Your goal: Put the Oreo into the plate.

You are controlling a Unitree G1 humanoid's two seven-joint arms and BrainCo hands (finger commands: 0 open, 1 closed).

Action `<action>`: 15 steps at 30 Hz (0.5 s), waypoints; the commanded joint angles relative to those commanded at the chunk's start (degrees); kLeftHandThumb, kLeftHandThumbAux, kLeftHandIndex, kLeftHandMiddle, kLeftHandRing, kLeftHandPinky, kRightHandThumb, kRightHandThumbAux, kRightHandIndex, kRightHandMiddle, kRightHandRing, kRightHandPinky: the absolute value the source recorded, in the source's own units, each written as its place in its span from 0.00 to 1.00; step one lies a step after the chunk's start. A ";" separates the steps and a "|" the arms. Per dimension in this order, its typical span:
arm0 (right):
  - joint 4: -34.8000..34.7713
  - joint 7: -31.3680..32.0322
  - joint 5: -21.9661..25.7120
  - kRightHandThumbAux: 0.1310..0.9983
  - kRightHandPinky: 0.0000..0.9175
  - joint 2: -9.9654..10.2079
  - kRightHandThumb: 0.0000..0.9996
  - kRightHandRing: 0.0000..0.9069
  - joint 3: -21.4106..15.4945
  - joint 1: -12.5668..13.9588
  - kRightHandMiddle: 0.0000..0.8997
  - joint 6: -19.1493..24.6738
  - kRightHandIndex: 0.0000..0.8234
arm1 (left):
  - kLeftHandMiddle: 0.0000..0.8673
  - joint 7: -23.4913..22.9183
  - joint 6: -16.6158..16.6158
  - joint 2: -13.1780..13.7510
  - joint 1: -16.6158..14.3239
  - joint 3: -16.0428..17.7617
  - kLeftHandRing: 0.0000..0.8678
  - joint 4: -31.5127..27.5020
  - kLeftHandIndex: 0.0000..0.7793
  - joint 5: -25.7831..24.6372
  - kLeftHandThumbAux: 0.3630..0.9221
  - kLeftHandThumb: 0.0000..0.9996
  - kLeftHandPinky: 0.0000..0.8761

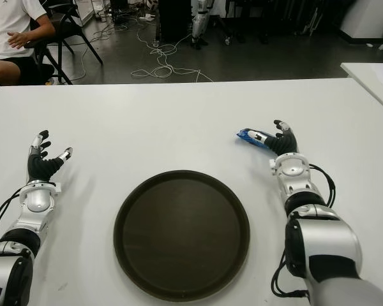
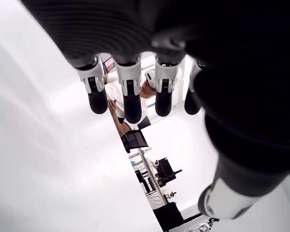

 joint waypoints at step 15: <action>-0.06 -1.58 -0.44 0.57 0.04 0.31 0.00 0.06 0.53 -0.09 0.07 0.22 0.09 | 0.11 -0.29 -0.71 -0.07 0.15 -0.02 0.10 -0.14 0.09 -0.04 0.75 0.00 0.09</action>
